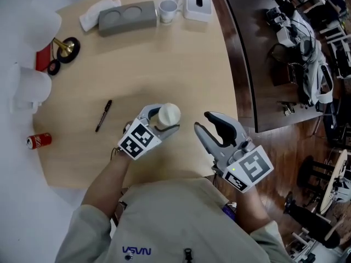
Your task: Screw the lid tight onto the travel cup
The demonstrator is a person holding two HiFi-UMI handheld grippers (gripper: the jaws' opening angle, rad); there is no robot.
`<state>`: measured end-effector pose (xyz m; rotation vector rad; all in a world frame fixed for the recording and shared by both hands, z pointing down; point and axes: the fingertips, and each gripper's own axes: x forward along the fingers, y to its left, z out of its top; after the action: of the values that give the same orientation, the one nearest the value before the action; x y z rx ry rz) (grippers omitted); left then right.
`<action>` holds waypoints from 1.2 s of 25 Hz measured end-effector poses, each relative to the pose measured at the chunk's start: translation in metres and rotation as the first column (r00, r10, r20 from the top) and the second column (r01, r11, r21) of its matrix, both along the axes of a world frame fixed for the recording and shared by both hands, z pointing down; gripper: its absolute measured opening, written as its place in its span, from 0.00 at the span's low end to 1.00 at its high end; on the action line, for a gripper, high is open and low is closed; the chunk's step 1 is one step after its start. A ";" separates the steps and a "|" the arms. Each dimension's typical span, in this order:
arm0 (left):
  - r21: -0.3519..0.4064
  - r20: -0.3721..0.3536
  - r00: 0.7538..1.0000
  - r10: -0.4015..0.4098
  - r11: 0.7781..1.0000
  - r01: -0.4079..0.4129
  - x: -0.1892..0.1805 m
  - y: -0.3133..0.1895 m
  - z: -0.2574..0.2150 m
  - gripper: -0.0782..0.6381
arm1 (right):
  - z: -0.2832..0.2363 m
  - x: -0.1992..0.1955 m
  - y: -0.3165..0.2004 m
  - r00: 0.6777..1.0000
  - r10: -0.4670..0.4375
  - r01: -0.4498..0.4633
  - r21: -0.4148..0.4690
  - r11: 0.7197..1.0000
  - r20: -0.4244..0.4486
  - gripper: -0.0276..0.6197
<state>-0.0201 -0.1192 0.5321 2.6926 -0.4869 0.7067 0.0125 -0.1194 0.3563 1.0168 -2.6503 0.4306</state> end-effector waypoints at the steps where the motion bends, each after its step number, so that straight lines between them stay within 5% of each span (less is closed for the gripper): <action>1: -0.023 -0.013 1.000 0.012 1.000 -0.012 -0.003 0.003 -0.007 0.56 | -0.002 -0.001 0.001 1.000 -0.013 0.013 -0.001 1.000 0.014 0.24; 6: -0.139 -0.090 0.988 0.125 0.981 -0.136 -0.015 0.028 -0.053 0.56 | -0.016 -0.005 0.007 0.988 -0.108 0.111 -0.018 0.994 0.111 0.24; 10: -0.272 -0.166 0.960 0.226 0.925 -0.265 -0.019 0.064 -0.088 0.56 | -0.033 -0.013 0.015 0.944 -0.228 0.248 -0.058 0.967 0.237 0.34; 16: -0.386 -0.247 0.913 0.326 0.831 -0.401 -0.017 0.115 -0.113 0.56 | -0.053 -0.038 0.046 0.806 -0.492 0.539 -0.064 0.840 0.330 0.46; 20: -0.387 -0.286 0.865 0.412 0.776 -0.498 -0.011 0.143 -0.125 0.56 | -0.057 -0.053 0.060 0.715 -0.591 0.656 -0.068 0.752 0.373 0.54; 25: -0.386 -0.287 0.818 0.499 0.721 -0.575 -0.001 0.165 -0.133 0.56 | -0.069 -0.067 0.095 0.561 -0.698 0.790 -0.035 0.612 0.445 0.57; 30: -0.379 -0.272 0.805 0.528 0.710 -0.594 0.005 0.173 -0.134 0.56 | -0.064 -0.069 0.106 0.548 -0.711 0.802 -0.036 0.596 0.440 0.57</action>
<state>-0.0149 0.0541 0.3976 2.3941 0.5245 0.6558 -0.0569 -0.0137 0.2921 -0.4135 -2.9270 0.7517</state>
